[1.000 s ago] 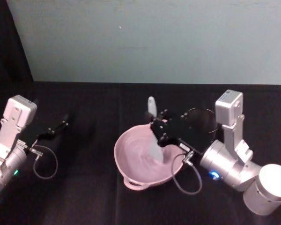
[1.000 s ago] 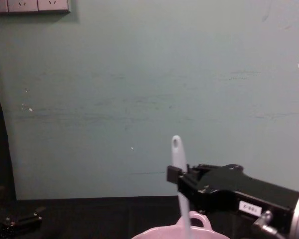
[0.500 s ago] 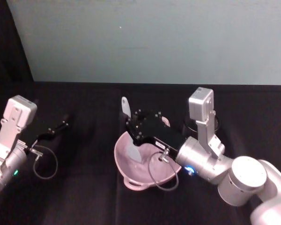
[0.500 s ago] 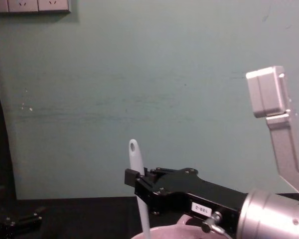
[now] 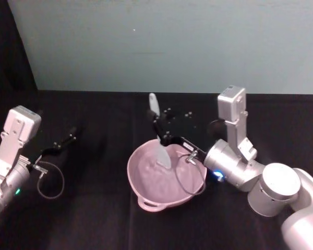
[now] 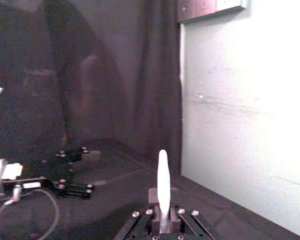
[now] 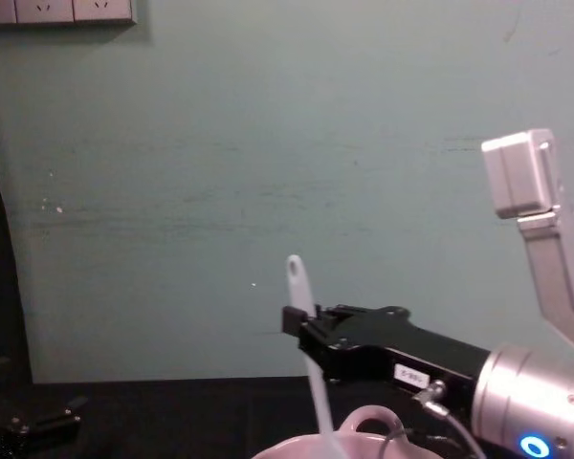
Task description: Use the one hand to pick up the spoon and stir the clear water in the bowl.
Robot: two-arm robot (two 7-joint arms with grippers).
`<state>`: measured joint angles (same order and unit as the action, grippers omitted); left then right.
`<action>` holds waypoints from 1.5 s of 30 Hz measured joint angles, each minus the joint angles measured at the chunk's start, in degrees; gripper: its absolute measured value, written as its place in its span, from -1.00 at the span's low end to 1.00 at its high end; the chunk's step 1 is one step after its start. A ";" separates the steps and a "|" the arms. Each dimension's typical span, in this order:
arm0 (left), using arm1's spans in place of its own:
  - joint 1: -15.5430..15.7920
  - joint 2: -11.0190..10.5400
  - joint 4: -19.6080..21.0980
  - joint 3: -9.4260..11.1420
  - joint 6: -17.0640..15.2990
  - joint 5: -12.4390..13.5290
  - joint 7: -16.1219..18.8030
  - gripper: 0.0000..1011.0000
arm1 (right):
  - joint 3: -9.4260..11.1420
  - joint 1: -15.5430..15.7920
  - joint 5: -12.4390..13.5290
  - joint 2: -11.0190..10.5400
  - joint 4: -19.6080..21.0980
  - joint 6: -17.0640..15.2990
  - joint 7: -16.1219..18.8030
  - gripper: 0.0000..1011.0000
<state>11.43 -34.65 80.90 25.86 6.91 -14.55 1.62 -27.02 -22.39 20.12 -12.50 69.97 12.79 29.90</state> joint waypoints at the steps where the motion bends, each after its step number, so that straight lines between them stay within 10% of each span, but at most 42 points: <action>1: 0.00 0.00 0.00 0.00 0.00 0.00 0.00 0.99 | 0.40 0.24 -0.28 -0.40 0.38 0.01 -0.46 -0.78; 15: 0.00 0.00 0.00 0.00 0.00 0.00 0.00 0.99 | 3.43 5.16 -0.56 -4.45 6.82 -1.62 -2.08 -0.78; 27: 0.00 0.00 0.00 0.00 0.00 0.00 0.00 0.99 | 1.77 9.88 -0.45 -5.57 13.32 -1.77 -0.72 -0.78; 45: 0.00 0.00 0.00 0.00 0.00 0.00 0.00 0.99 | -2.76 1.57 -2.30 0.50 2.84 0.45 1.27 -0.78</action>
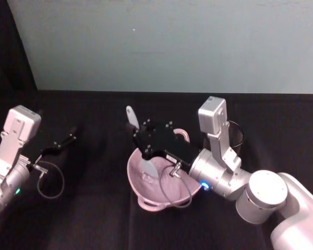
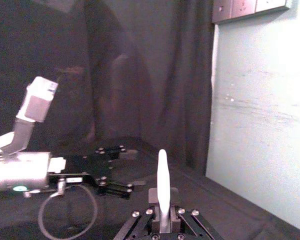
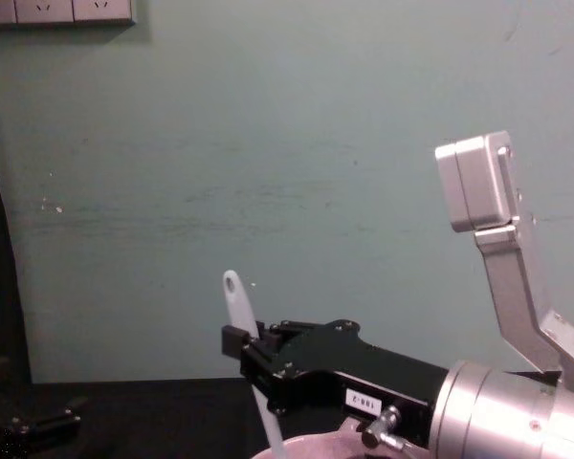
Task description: Use the one hand to pick up the spoon and stir the clear water in the bowl.
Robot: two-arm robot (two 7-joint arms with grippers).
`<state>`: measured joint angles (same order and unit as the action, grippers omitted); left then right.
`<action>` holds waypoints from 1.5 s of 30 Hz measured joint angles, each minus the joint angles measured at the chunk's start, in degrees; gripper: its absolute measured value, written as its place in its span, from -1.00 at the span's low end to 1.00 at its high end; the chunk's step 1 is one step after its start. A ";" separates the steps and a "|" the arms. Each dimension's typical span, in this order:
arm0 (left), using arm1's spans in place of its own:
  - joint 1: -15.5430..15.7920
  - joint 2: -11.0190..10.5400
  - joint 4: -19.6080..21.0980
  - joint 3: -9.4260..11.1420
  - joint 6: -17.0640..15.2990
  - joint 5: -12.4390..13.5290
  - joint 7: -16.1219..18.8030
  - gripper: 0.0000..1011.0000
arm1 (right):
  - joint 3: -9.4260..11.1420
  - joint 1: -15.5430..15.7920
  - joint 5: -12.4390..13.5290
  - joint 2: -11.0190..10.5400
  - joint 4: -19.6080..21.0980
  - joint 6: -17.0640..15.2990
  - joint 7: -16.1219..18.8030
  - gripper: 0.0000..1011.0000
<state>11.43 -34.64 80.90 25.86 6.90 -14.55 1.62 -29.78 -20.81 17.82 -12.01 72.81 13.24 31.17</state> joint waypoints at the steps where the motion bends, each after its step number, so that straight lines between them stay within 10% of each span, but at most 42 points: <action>1: 0.00 0.00 0.00 0.00 0.00 0.00 0.00 0.99 | 0.00 0.00 0.00 0.00 0.00 0.00 0.00 -0.78; 17: 0.00 0.00 0.00 0.00 0.00 0.00 0.00 0.99 | 4.10 -1.33 -0.50 -0.93 -3.16 1.13 -2.81 -0.78; 45: 0.00 0.00 0.00 0.00 0.00 0.00 0.00 0.99 | 12.21 10.40 7.34 -4.94 19.23 -2.65 -6.92 -0.78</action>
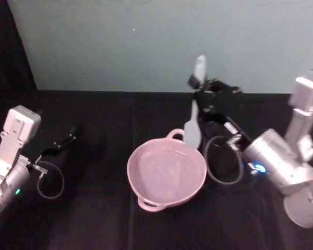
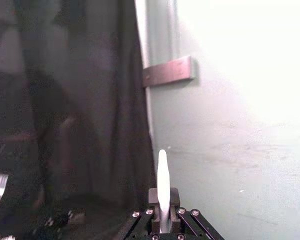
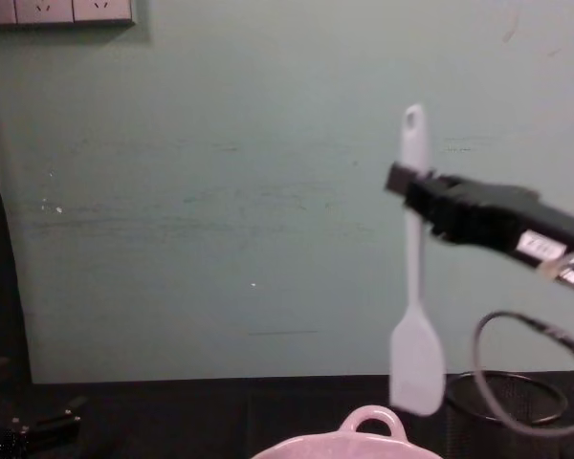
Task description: Use the one hand to pick up the spoon and stir the clear water in the bowl.
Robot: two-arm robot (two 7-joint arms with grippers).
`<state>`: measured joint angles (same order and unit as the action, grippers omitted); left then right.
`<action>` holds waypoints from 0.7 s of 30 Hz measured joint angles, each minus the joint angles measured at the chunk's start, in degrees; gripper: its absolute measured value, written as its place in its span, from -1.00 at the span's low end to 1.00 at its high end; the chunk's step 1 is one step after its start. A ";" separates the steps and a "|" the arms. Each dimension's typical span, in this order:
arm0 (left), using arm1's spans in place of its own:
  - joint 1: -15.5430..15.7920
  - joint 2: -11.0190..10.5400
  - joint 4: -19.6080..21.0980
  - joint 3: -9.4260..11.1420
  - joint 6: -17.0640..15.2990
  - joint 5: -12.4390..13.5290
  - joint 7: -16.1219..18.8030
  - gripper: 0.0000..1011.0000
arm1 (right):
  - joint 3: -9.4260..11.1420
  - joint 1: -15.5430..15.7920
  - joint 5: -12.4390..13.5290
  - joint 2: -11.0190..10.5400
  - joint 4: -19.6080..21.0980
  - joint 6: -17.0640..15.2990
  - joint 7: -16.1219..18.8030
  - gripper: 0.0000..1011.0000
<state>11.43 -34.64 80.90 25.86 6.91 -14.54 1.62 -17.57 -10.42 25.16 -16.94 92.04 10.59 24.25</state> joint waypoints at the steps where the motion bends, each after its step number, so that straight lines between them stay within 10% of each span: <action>1: 0.00 0.00 0.00 0.00 0.00 0.00 0.00 0.99 | 1.07 1.04 0.94 -0.32 1.58 -0.45 -0.66 -0.78; 12: 0.00 0.00 0.00 0.00 0.00 -0.01 0.00 0.99 | 7.60 6.36 5.20 -1.80 8.08 -3.28 -5.50 -0.78; 21: 0.00 0.00 0.00 -0.01 0.00 0.00 0.00 0.99 | 9.66 5.34 9.05 -0.16 4.73 -3.76 -6.27 -0.78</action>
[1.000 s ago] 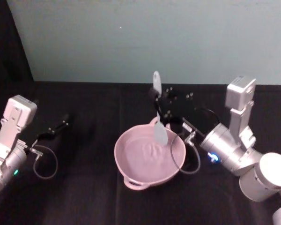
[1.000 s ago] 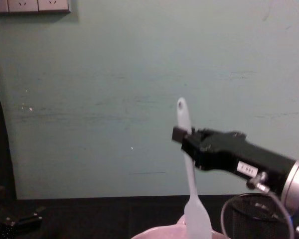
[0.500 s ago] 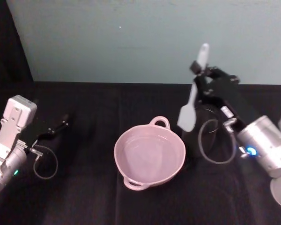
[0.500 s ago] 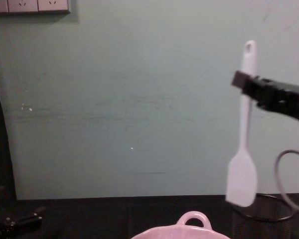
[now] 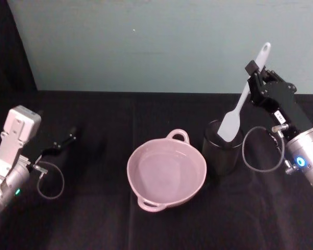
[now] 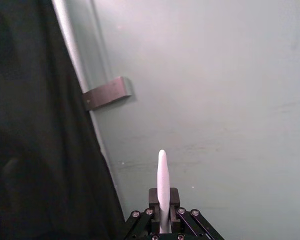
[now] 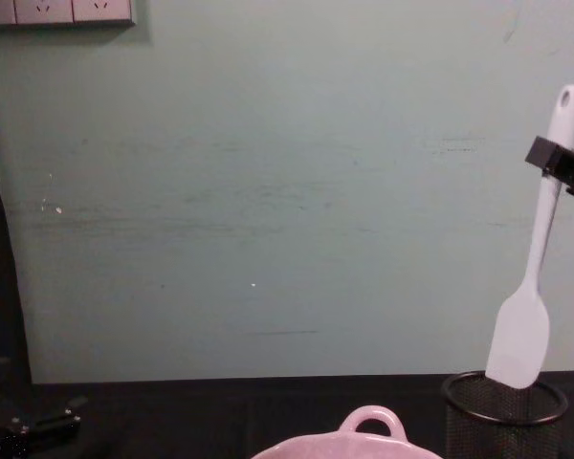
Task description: Use the one hand to pick up the spoon and stir the clear water in the bowl.
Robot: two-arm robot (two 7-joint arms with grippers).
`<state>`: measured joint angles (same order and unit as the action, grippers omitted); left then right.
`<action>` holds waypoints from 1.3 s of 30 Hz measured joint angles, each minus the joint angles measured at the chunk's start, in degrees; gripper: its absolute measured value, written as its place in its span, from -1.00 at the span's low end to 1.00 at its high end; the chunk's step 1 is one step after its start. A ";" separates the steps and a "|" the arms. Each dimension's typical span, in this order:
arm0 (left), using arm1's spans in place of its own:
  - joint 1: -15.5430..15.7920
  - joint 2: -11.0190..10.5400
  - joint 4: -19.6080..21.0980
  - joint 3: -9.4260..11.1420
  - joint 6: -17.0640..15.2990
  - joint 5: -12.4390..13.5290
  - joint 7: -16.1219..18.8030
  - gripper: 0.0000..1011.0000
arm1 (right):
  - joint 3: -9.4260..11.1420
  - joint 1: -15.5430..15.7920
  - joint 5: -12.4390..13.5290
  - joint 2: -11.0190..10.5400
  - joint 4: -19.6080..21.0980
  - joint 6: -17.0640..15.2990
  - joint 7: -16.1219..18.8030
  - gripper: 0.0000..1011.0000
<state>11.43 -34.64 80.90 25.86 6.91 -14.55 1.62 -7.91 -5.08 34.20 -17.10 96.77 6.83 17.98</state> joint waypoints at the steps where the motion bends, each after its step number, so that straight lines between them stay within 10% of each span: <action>1: 0.00 0.00 0.00 0.01 0.00 0.00 0.00 0.99 | 0.08 -0.33 0.39 0.23 -0.64 0.00 0.01 -0.78; 39: 0.00 0.00 0.00 0.01 0.00 0.00 0.00 0.99 | -0.69 -5.97 5.29 4.97 -17.63 0.02 0.16 -0.78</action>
<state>11.43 -34.64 80.90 25.86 6.91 -14.55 1.62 -8.60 -11.04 39.49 -12.13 79.14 6.85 18.14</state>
